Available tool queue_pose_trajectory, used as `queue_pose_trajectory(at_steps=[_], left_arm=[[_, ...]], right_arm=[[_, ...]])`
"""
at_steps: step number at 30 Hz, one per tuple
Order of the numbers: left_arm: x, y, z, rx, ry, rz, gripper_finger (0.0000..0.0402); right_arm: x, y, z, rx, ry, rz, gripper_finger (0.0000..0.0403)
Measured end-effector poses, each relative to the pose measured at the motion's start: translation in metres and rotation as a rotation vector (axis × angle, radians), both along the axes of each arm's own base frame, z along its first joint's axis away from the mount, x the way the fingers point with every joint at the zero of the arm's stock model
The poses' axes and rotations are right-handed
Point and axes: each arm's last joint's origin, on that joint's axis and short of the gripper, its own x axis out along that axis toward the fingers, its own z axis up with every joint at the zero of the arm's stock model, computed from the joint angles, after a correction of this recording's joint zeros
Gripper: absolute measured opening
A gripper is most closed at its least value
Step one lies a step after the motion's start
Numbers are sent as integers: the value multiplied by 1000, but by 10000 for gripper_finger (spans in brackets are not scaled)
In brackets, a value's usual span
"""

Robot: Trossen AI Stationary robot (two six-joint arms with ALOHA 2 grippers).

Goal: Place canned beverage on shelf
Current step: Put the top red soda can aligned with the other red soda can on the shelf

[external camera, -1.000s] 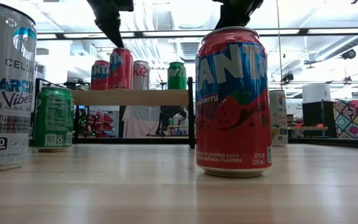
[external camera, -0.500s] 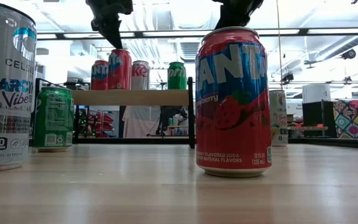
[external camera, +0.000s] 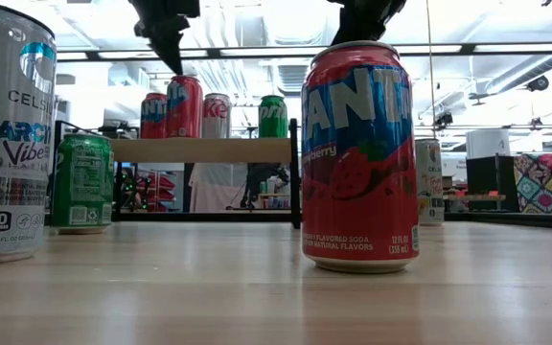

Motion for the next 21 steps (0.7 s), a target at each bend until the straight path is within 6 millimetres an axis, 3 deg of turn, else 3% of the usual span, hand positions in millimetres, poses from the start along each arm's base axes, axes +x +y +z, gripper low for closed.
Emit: queue_pose_trajectory(at_steps=[21], left_arm=[[-4, -4, -9, -102, 53, -3, 0]], right_arm=[[0, 0, 0, 8, -2, -8, 12]])
